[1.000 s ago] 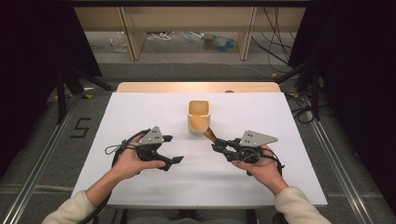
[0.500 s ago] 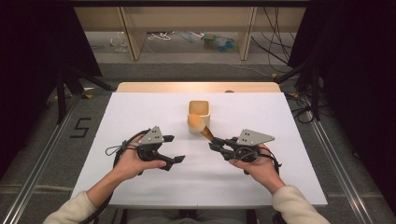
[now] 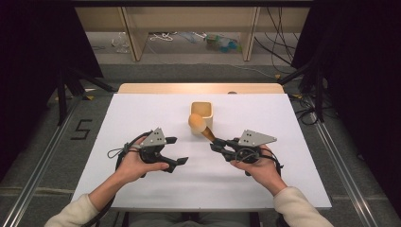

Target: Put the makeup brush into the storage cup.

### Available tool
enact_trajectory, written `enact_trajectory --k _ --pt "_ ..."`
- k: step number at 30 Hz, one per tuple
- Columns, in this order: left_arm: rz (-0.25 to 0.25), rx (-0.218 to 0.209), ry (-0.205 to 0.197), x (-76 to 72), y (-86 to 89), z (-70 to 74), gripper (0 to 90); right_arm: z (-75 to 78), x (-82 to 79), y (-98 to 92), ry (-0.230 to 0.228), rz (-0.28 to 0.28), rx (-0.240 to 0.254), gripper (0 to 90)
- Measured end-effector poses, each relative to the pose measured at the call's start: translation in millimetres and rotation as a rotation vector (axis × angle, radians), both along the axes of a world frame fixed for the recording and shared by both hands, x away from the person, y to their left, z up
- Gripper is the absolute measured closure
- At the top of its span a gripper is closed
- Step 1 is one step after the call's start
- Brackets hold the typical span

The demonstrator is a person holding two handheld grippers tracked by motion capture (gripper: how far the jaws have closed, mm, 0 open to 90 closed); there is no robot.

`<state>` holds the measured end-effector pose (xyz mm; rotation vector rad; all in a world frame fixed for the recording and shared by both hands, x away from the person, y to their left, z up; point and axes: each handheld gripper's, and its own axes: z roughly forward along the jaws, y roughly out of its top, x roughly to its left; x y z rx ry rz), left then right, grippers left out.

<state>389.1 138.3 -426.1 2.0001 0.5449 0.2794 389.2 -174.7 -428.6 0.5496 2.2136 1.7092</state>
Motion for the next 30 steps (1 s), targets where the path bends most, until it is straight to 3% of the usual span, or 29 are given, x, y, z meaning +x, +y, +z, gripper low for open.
enact_trajectory --k 7,10,18,22,26,28,29,30 --pt "0.015 -0.019 0.012 -0.9 -0.2 0.0 14.8 0.3 0.7 2.7 -0.005 0.001 0.019 74.9" --pt "-0.001 -0.010 -0.012 0.5 0.5 0.9 14.8 0.6 1.3 3.6 -0.014 -0.004 0.031 74.9" --pt "0.018 -0.038 -0.008 -0.5 -0.6 0.9 15.0 0.9 1.5 5.3 -0.004 0.001 0.028 74.9" --pt "0.032 -0.096 0.004 -2.0 -3.8 2.1 15.7 0.5 1.9 7.2 -0.006 0.006 0.039 74.9" --pt "0.017 -0.154 -0.019 -1.5 -8.3 6.3 15.9 0.4 1.8 8.5 -0.008 0.000 0.039 74.9" --pt "0.025 -0.197 -0.005 -2.1 -12.3 8.3 16.2 0.7 1.9 8.4 -0.006 -0.006 0.031 74.9" --pt "0.028 -0.212 -0.006 -2.2 -14.1 9.5 16.4 -0.3 2.0 10.1 -0.014 -0.016 0.052 74.9" --pt "0.025 -0.231 -0.006 -1.7 -16.5 10.7 16.8 0.3 2.4 9.5 -0.007 0.003 0.042 74.9"
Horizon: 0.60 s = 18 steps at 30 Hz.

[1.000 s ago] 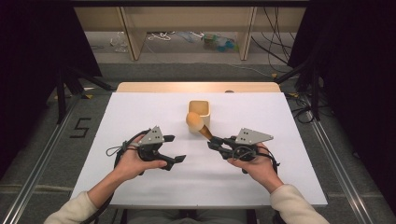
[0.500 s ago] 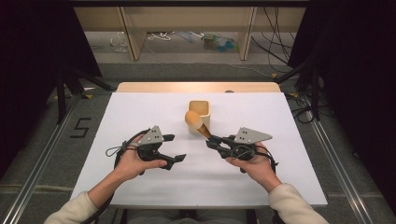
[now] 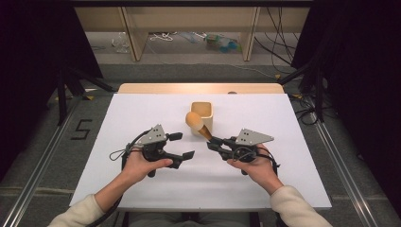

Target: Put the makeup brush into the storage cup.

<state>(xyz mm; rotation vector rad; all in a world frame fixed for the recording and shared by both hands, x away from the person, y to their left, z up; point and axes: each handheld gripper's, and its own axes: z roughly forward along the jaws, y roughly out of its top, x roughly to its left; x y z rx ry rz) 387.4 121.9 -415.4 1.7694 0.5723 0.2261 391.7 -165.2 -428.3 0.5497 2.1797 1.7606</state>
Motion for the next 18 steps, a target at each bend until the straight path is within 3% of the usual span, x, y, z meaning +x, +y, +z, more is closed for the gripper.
enact_trajectory --k 8,18 --pt "0.029 -0.117 0.032 1.0 -16.8 7.0 20.0 0.3 -0.3 4.3 0.003 0.005 -0.003 74.9" --pt "0.032 -0.185 0.029 3.6 -28.2 10.6 27.5 0.2 -0.1 5.8 -0.001 0.000 0.004 74.9"
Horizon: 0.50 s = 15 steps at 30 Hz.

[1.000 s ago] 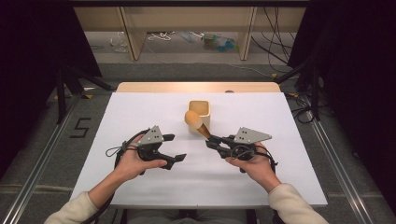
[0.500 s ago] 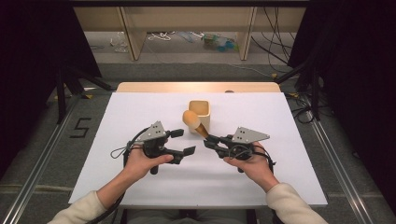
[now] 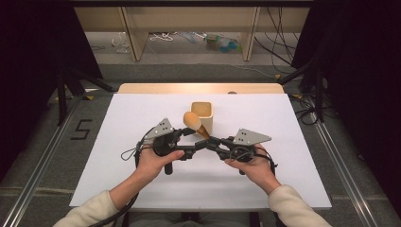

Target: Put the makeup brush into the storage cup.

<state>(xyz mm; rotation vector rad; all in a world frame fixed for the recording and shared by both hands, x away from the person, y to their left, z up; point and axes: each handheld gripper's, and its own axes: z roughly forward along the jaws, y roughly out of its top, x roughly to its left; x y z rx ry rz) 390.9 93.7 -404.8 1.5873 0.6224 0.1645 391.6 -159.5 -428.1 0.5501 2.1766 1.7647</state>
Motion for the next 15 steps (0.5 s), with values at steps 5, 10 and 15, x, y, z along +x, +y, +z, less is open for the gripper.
enact_trajectory --k 5,10,15 --pt "0.007 -0.019 0.005 0.1 -5.0 0.8 31.7 -0.1 0.1 0.6 -0.002 -0.002 0.001 74.9" --pt "0.023 -0.031 0.004 0.9 -5.7 0.8 37.9 -0.3 0.4 1.4 -0.004 0.004 0.009 74.9" --pt "0.031 -0.046 0.013 0.8 -6.2 0.1 44.4 -0.3 0.4 1.5 -0.005 0.001 0.002 74.9"
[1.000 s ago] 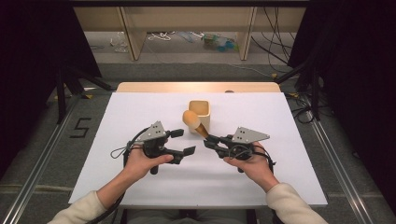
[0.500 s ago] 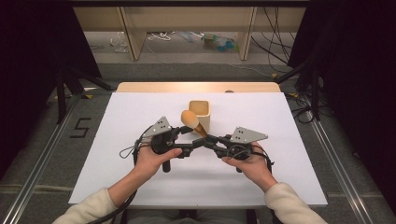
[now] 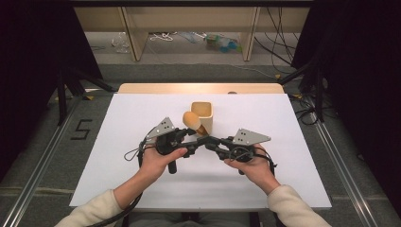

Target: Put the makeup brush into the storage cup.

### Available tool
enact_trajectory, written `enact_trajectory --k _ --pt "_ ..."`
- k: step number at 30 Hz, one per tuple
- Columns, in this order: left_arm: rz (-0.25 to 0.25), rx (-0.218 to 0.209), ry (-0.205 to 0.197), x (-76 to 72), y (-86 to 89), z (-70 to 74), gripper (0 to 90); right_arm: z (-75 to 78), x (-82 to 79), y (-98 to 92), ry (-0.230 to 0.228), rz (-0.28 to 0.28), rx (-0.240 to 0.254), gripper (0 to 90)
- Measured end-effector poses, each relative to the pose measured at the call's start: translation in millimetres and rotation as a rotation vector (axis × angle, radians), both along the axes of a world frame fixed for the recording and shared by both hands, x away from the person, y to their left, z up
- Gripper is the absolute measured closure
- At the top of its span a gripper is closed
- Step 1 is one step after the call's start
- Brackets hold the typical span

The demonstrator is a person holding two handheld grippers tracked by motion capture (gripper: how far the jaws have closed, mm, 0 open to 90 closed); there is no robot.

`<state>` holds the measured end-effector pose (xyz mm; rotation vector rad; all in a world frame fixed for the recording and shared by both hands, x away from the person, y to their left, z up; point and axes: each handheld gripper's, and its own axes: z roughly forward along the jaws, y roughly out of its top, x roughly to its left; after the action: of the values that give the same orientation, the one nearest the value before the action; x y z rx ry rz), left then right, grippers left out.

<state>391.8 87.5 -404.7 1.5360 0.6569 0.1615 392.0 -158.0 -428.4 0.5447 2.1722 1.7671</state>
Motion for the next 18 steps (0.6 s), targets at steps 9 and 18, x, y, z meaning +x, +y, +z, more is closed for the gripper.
enact_trajectory --k 9,18 --pt "0.016 -0.026 -0.002 1.9 0.6 -1.9 55.5 0.4 -0.8 0.7 -0.002 -0.011 -0.018 74.9" --pt "0.009 -0.033 -0.019 0.9 0.4 -2.2 61.9 -0.8 -1.6 4.3 -0.023 -0.021 -0.028 74.7"
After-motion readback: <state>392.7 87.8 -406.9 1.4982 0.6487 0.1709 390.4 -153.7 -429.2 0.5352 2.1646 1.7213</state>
